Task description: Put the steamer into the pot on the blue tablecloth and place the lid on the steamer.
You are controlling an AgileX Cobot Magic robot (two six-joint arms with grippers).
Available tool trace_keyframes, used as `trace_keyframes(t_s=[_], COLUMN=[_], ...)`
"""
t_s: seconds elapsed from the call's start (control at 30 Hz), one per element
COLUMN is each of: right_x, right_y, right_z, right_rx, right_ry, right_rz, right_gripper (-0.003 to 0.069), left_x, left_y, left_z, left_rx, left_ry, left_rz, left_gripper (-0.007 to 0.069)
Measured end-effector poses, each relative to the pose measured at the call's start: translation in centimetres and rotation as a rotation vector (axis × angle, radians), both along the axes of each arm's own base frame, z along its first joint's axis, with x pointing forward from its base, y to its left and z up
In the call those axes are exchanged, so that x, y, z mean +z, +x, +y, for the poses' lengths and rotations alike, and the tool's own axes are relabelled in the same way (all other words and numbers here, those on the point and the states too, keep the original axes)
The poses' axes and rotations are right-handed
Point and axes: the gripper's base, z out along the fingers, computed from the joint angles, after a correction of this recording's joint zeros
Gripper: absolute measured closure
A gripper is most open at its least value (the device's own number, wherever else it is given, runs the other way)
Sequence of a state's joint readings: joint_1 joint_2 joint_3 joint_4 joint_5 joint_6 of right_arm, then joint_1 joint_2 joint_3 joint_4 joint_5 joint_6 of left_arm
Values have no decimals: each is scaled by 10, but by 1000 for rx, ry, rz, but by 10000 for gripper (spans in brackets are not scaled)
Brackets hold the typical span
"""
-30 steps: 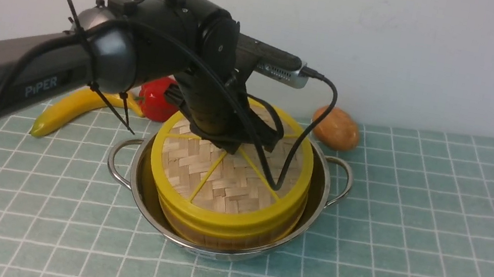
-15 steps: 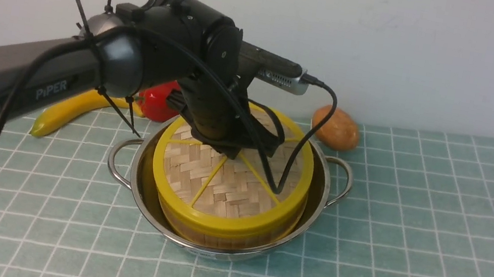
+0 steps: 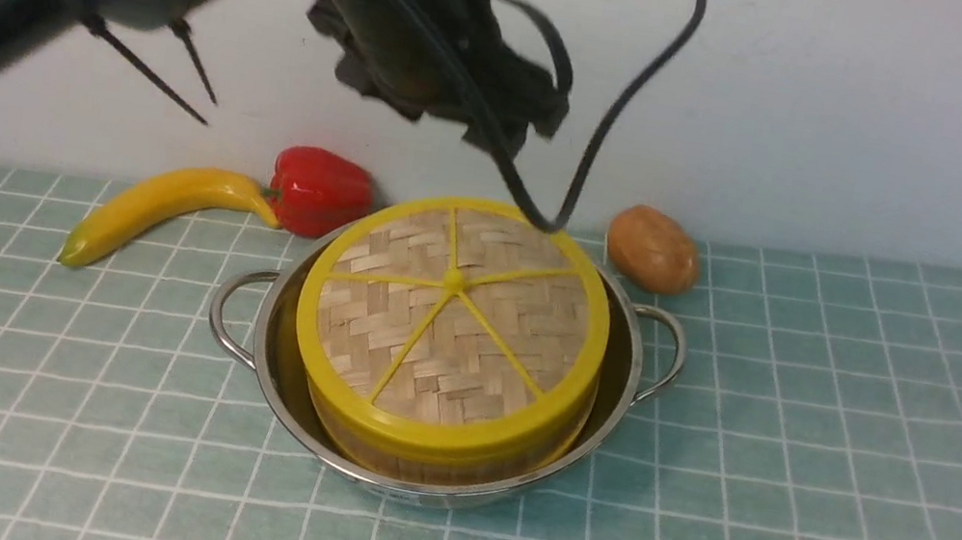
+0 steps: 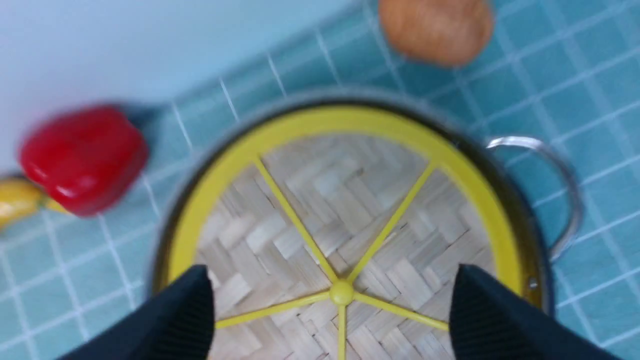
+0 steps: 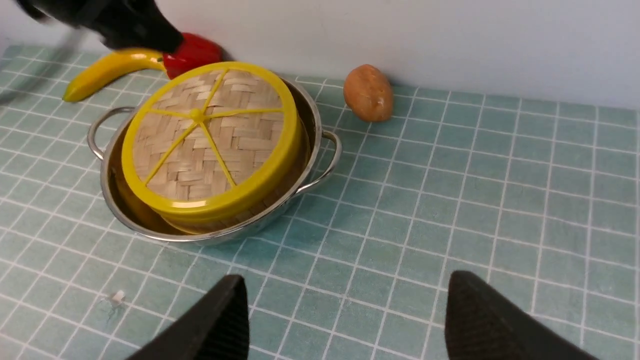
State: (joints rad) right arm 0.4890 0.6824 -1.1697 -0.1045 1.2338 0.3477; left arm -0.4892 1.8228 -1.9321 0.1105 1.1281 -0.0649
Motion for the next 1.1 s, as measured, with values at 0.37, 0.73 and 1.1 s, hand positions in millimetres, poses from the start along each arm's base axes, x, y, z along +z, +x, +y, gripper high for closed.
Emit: trace_keyframes(t_s=[0.37,0.73,1.1], right_x=[-43,-117,-126], right_y=[-39,-66,-69], right_z=[-42,-57,-42], right_rx=[-148,-154,-62], right_ry=[-124,-73,81], right_rz=[-127,-226,-116], right_gripper=[538,673,659], left_x=[108,21,-22], left_y=[-146,-241,-276], left_z=[80,130,145], left_rx=[2,-26,-22], left_ry=[-96,-127,-170], left_rz=[-278,-352,-324], left_gripper=[341,648,641])
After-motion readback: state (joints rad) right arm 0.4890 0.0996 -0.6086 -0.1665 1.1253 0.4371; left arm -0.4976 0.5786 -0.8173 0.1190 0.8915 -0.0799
